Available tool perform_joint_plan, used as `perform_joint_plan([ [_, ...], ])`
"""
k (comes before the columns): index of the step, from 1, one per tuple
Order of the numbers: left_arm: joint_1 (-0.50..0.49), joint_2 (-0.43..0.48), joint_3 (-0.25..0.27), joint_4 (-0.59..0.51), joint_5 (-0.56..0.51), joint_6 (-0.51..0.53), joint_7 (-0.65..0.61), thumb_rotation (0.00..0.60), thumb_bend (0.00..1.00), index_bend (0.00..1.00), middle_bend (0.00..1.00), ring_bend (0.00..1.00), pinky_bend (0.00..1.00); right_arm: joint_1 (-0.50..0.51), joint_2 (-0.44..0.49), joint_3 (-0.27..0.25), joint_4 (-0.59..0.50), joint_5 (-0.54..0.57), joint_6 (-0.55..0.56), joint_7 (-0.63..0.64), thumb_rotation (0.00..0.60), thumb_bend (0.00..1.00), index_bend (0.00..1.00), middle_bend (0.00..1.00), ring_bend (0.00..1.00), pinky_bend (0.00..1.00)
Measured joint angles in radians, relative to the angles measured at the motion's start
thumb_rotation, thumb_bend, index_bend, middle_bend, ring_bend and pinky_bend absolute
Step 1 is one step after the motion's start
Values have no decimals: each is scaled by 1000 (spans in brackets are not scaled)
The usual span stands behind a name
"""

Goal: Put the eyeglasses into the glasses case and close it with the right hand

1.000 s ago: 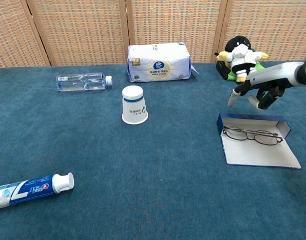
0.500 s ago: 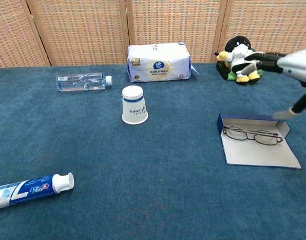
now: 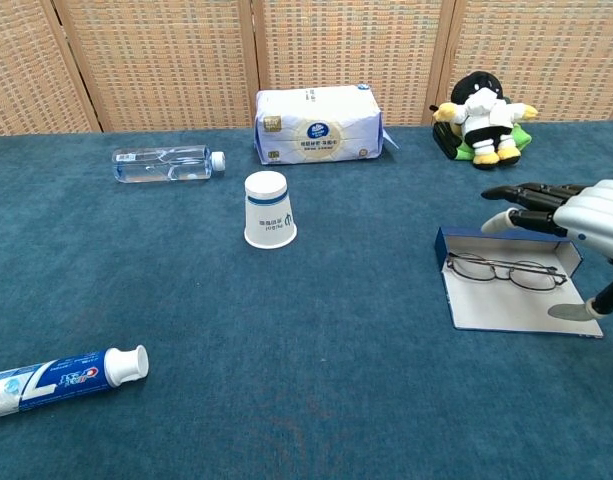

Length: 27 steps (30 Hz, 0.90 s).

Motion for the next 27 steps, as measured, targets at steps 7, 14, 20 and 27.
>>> perform_joint_plan([
  [7, -3, -3, 2, 1, -1, -5, 6, 600, 0, 0, 0, 0, 0, -1, -40, -8, 47, -60, 1, -38, 600, 344, 214, 0, 0, 170],
  [14, -2, -5, 2, -1, 0, -1, 9, 600, 0, 0, 0, 0, 0, -1, -88, -10, 110, -98, 1, -53, 600, 363, 217, 0, 0, 170],
  [20, -3, -6, 2, 1, -2, -5, 10, 600, 0, 0, 0, 0, 0, -7, -107, -12, 138, -114, 4, -49, 600, 363, 217, 0, 0, 170],
  [27, -3, -7, 2, 2, -4, -4, 9, 600, 0, 0, 0, 0, 0, -11, -134, -16, 187, -134, 1, -53, 600, 363, 217, 0, 0, 170],
])
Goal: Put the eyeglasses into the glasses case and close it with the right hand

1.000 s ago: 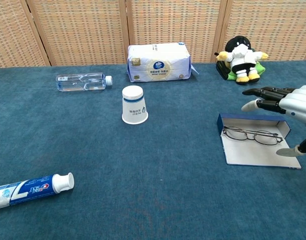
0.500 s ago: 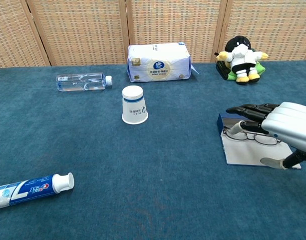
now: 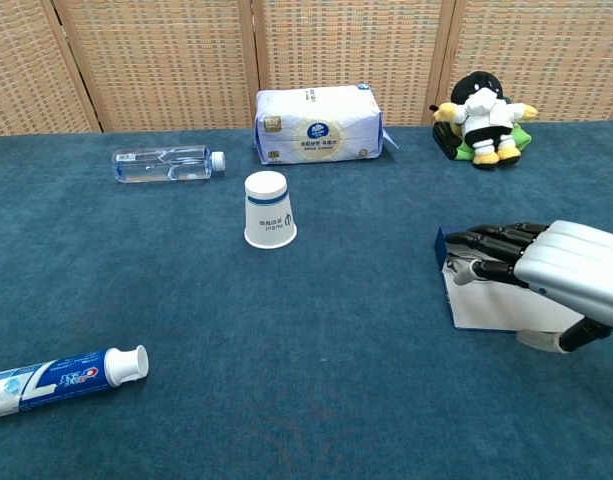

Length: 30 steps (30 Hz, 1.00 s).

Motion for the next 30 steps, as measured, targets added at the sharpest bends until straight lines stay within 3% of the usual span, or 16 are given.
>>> perform_joint_plan([
  [23, -2, -3, -1, 4, -8, -5, 3, 600, 0, 0, 0, 0, 0, -7, -55, -6, 134, -27, -10, 23, 600, 366, 217, 0, 0, 170],
  [30, -2, -3, 0, 4, -8, -4, 3, 600, 0, 0, 0, 0, 0, -6, -72, 9, 158, -17, -16, 17, 600, 524, 243, 0, 0, 170],
])
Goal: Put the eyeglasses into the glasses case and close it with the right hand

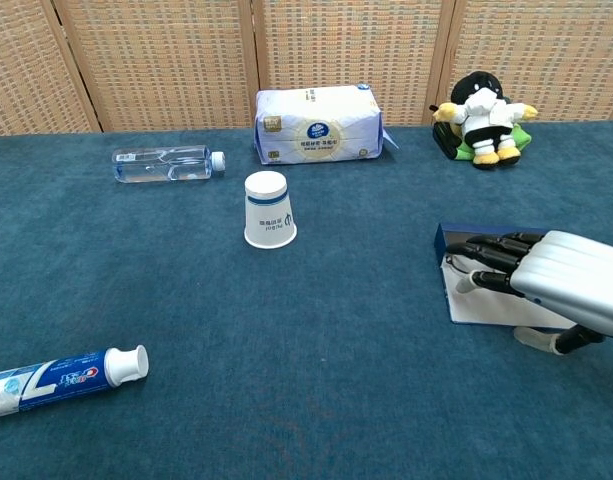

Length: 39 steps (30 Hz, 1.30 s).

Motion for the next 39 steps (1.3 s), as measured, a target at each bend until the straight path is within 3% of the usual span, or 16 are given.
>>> perform_joint_plan([
  [13, 0, 0, 0, 1, -1, -2, -2, 600, 0, 0, 0, 0, 0, 16, -12, 67, 19, 43, 23, 33, 600, 543, 253, 0, 0, 170],
  [21, 0, -1, 1, -1, 0, -1, -1, 600, 0, 0, 0, 0, 0, 39, -14, 93, 18, 78, -33, 37, 600, 543, 273, 0, 0, 170],
  [30, -1, 1, 2, -1, 1, -4, -4, 600, 0, 0, 0, 0, 0, 43, -24, 90, 37, 93, -66, 38, 600, 543, 422, 0, 0, 170],
  [39, 1, 3, 2, -2, 3, -2, -7, 600, 0, 0, 0, 0, 0, 40, -24, 90, 42, 94, -54, 40, 600, 546, 669, 0, 0, 170],
])
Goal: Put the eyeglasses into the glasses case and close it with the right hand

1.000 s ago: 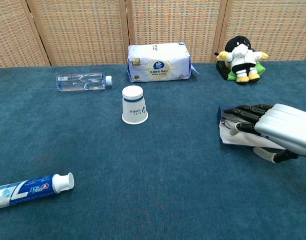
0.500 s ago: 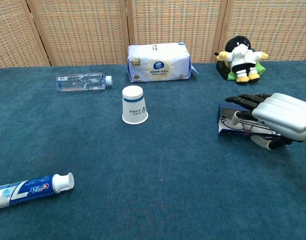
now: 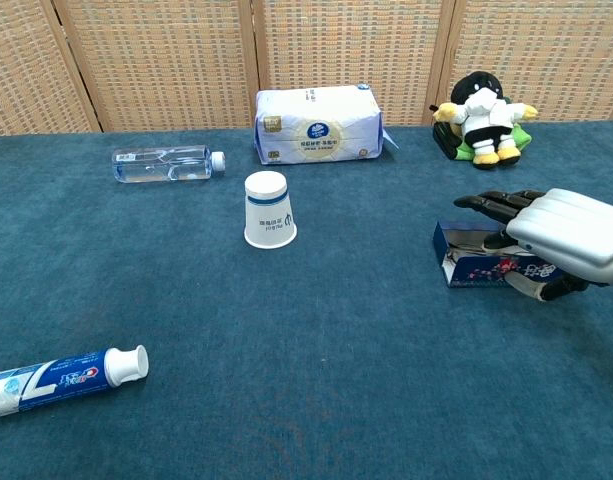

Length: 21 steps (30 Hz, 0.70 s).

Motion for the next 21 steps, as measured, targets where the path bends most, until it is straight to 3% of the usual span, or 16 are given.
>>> perform_joint_plan([
  [9, 1, 1, 2, -2, 5, 0, -2, 600, 0, 0, 0, 0, 0, -26, 30, -12, -21, -29, 103, 14, 600, 561, 707, 10, 0, 170],
  [21, -1, 0, 4, -3, 8, -2, 1, 600, 0, 0, 0, 0, 0, -76, 176, -62, -186, -99, 212, -43, 600, 561, 709, 19, 0, 170],
])
